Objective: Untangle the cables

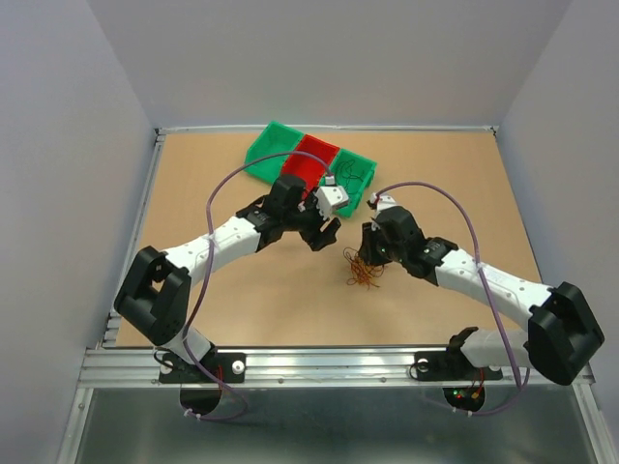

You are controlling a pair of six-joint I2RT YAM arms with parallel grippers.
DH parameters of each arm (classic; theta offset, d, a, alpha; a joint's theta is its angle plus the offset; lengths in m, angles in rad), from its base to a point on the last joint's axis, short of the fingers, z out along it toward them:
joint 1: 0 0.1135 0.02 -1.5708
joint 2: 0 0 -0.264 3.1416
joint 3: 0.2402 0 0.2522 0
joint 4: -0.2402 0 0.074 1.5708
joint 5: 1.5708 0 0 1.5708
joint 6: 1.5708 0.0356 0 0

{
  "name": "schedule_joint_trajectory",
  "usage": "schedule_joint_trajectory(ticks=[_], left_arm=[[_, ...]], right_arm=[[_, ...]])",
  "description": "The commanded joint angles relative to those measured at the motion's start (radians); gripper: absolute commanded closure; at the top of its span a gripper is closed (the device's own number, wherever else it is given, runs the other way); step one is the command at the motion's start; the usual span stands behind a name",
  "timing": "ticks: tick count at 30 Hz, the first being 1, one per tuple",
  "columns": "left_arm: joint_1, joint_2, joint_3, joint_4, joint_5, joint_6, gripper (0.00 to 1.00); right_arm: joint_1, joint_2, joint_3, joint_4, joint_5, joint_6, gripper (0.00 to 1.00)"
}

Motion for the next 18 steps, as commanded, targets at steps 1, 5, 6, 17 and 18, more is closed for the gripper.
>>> schedule_joint_trajectory(ticks=[1,5,6,17,18], left_arm=[[-0.018,-0.098,-0.079,0.114,0.231,0.109,0.26],[-0.078,-0.068,-0.127,0.148,0.27,0.162,0.26],[-0.093,-0.056,-0.131,0.151,0.262,0.163,0.26],[-0.155,0.007,-0.159,0.303,0.17,0.117,0.31],[-0.156,0.016,-0.157,0.312,0.161,0.115,0.32]], right_arm=[[0.005,0.03,0.002,0.024,-0.014,-0.024,0.79],[0.008,0.018,-0.015,0.023,0.005,-0.003,0.79],[0.008,0.015,-0.018,0.023,0.006,-0.003,0.79],[0.009,-0.092,-0.052,0.023,0.0,-0.014,1.0],[0.011,-0.102,-0.058,0.023,-0.001,-0.015,0.99]])
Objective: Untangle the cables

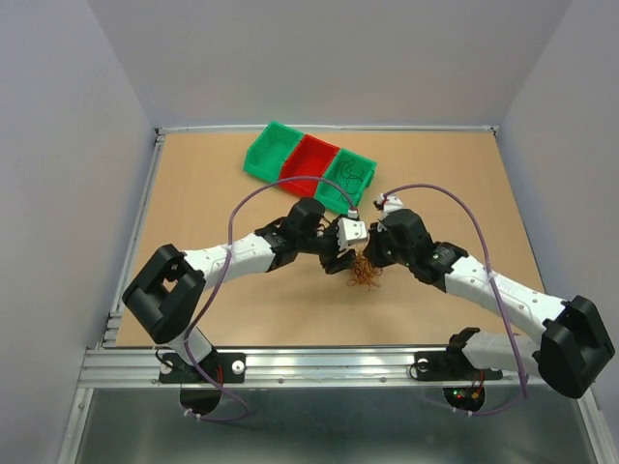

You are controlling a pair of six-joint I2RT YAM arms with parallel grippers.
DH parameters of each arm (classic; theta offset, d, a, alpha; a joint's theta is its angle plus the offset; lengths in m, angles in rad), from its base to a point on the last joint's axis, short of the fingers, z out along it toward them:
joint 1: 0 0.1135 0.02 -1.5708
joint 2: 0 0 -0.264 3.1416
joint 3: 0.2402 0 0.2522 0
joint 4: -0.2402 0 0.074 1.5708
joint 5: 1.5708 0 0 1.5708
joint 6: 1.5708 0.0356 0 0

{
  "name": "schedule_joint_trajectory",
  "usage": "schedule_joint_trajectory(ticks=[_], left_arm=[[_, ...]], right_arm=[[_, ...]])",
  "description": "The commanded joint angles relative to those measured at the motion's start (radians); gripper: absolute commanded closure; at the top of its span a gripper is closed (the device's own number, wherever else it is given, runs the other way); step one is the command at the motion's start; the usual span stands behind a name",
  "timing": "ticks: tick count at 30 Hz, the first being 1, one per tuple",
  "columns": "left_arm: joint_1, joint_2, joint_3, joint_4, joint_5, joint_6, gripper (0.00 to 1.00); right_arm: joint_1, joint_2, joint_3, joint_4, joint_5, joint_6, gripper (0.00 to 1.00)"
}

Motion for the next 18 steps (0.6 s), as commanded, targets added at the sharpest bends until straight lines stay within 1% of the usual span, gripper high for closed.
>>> schedule_joint_trajectory(ticks=[1,2,3,4,6,7,10,11,15,16,17,18], left_arm=[[-0.007,0.009,0.002,0.103,-0.03,-0.017,0.32],[-0.006,0.013,0.004,0.114,-0.037,-0.019,0.32],[-0.006,0.021,0.004,0.12,-0.04,-0.02,0.32],[-0.006,0.029,0.005,0.126,-0.04,-0.019,0.32],[-0.006,0.041,0.014,0.126,-0.036,-0.017,0.33],[-0.006,0.053,0.019,0.122,-0.037,-0.01,0.34],[-0.006,0.072,0.024,0.119,-0.039,0.0,0.35],[-0.006,0.072,0.025,0.117,-0.039,0.0,0.35],[-0.006,0.086,0.033,0.115,-0.04,0.003,0.35],[-0.006,0.092,0.033,0.114,-0.051,0.006,0.35],[-0.006,0.093,0.033,0.112,-0.057,0.01,0.35],[-0.006,0.095,0.03,0.114,-0.063,0.015,0.35]], right_arm=[[0.009,-0.061,-0.029,0.027,-0.002,-0.016,0.99],[0.009,-0.077,-0.032,0.028,-0.003,-0.016,0.99],[0.009,-0.086,-0.037,0.027,-0.005,-0.016,0.95],[0.009,-0.092,-0.04,0.027,-0.005,-0.019,0.82],[0.009,-0.106,-0.044,0.027,-0.005,-0.027,0.79],[0.011,-0.11,-0.049,0.028,0.0,-0.032,0.8],[0.009,-0.109,-0.053,0.027,-0.011,-0.042,0.96],[0.011,-0.107,-0.052,0.025,-0.011,-0.042,0.99],[0.009,-0.115,-0.052,0.025,-0.011,-0.045,1.0],[0.009,-0.121,-0.053,0.023,-0.008,-0.044,0.87],[0.009,-0.124,-0.055,0.025,-0.008,-0.044,0.8],[0.011,-0.126,-0.056,0.025,-0.015,-0.044,0.77]])
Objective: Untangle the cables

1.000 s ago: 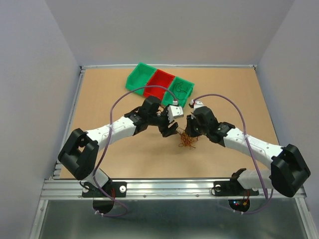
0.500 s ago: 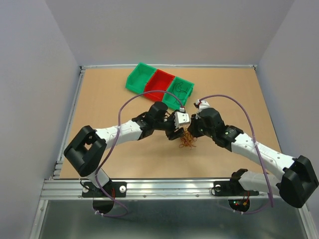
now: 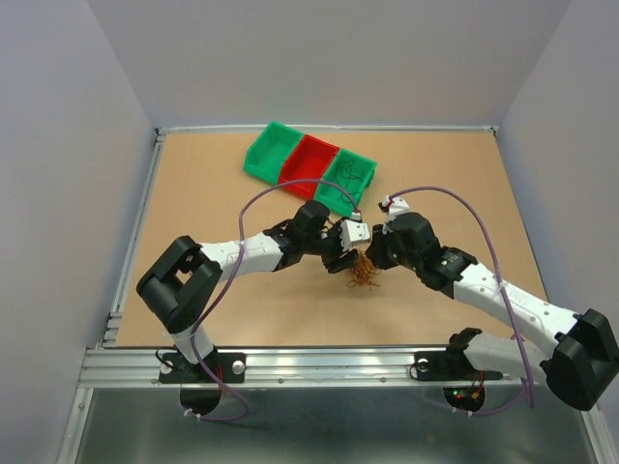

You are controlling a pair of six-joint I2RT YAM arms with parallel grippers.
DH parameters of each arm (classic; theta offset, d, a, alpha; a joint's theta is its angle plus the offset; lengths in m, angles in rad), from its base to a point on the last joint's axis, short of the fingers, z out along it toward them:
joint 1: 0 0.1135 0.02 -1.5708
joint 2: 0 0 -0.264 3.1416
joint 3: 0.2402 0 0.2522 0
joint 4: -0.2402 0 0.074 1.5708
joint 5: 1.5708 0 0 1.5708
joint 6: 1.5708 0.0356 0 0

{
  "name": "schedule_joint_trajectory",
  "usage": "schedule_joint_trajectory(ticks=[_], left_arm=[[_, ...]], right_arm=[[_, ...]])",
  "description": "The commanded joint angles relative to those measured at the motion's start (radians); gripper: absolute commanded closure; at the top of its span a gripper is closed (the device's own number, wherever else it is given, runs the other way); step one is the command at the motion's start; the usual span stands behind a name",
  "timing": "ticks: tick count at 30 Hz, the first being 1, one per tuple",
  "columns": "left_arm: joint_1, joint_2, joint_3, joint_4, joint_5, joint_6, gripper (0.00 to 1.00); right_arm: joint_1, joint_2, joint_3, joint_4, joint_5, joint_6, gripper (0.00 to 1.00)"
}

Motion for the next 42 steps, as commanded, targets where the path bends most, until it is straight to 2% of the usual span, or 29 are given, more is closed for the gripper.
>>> schedule_joint_trajectory(ticks=[1,10,13,14,17,19,20,22,23,28,29,32,36,40,42], left_arm=[[-0.005,0.008,0.03,0.033,-0.028,0.021,0.35],[-0.002,0.071,0.048,0.018,-0.079,0.041,0.37],[-0.002,0.089,0.059,0.01,-0.076,0.048,0.4],[-0.004,0.092,0.067,0.005,-0.079,0.05,0.47],[-0.002,0.104,0.081,-0.019,-0.076,0.062,0.64],[-0.002,0.098,0.082,-0.025,-0.073,0.067,0.75],[-0.002,0.086,0.078,-0.027,-0.071,0.068,0.86],[-0.002,0.056,0.07,-0.027,-0.067,0.068,0.97],[-0.002,0.045,0.067,-0.027,-0.065,0.068,1.0],[0.001,-0.023,0.045,-0.036,-0.027,0.061,1.0],[0.002,-0.029,0.045,-0.045,-0.018,0.059,1.0],[0.009,-0.06,0.048,-0.067,0.031,0.045,1.0],[0.019,-0.104,0.05,-0.093,0.08,0.027,1.0],[0.039,-0.168,0.073,-0.14,0.125,-0.008,1.0],[0.047,-0.213,0.096,-0.186,0.146,-0.018,1.0]], right_arm=[[0.009,-0.029,-0.03,0.025,-0.015,-0.018,0.73],[0.011,0.06,0.001,0.025,-0.055,-0.041,0.7],[0.011,0.067,0.002,0.034,-0.075,-0.056,0.74],[0.009,0.069,0.001,0.036,-0.078,-0.057,0.79],[0.012,0.067,0.001,0.034,-0.074,-0.061,0.8],[0.011,0.058,-0.002,0.036,-0.077,-0.061,0.75],[0.011,0.043,-0.004,0.037,-0.078,-0.058,0.7],[0.012,0.026,-0.014,0.048,-0.078,-0.062,0.67],[0.012,0.017,-0.019,0.056,-0.106,-0.065,0.62],[0.011,-0.045,-0.045,0.114,-0.192,-0.096,0.5],[0.014,-0.046,-0.047,0.119,-0.195,-0.097,0.45],[0.012,-0.013,-0.035,0.138,-0.203,-0.116,0.41],[0.012,0.046,-0.005,0.168,-0.158,-0.131,0.4],[0.011,0.115,0.008,0.221,-0.117,-0.149,0.45],[0.012,0.181,0.027,0.226,-0.12,-0.166,0.54]])
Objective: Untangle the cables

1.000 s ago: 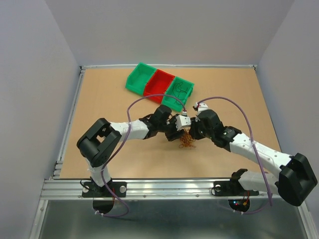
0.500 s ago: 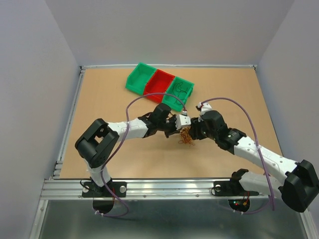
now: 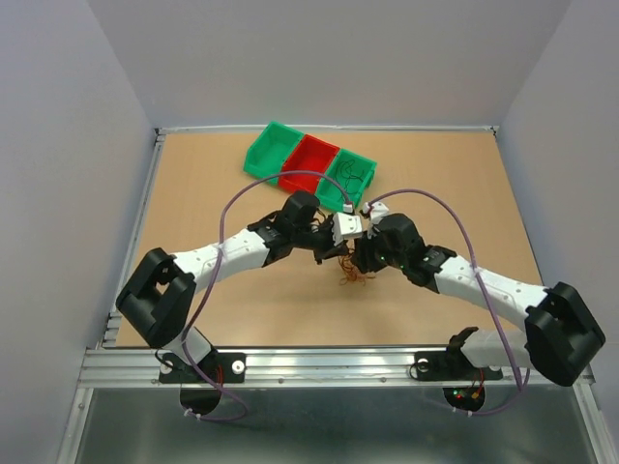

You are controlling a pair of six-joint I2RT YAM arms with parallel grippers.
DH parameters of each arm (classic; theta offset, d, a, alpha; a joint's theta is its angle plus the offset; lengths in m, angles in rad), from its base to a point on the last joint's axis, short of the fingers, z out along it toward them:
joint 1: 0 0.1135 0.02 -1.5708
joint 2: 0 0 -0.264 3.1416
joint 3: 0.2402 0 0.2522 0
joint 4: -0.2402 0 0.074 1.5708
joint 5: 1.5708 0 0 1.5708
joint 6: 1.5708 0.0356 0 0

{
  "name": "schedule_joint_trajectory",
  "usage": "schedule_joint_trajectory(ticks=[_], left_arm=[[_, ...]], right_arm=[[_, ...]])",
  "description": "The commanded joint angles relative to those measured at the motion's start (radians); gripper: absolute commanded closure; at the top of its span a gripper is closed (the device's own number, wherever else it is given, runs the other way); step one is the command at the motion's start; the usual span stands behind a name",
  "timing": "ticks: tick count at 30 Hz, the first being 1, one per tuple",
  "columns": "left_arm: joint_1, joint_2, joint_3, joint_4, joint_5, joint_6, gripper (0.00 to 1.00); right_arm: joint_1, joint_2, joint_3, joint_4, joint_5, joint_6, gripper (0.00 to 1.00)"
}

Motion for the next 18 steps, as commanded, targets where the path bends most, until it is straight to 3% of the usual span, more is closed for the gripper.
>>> schedule_joint_trajectory(ticks=[1,2,5,8,13,18], left_arm=[[0.007,-0.146,0.071,-0.047,0.086,-0.043,1.0],[0.007,-0.162,0.099,-0.06,0.1,-0.043,1.0],[0.006,-0.227,0.177,-0.166,0.112,-0.043,1.0],[0.004,-0.294,0.304,-0.254,0.076,-0.044,1.0],[0.006,-0.378,0.549,-0.331,-0.188,-0.073,1.0],[0.015,-0.462,0.625,-0.239,-0.693,-0.182,1.0]], right_arm=[[0.01,0.082,0.081,0.081,-0.016,-0.057,0.59],[0.01,0.126,0.091,0.081,-0.006,-0.06,0.73],[0.004,0.171,0.128,0.081,0.057,-0.028,0.99],[-0.004,0.152,0.13,0.061,0.161,0.045,0.99],[-0.012,0.005,0.047,-0.032,0.336,0.14,1.0],[-0.018,-0.22,-0.004,-0.126,0.537,0.258,0.93]])
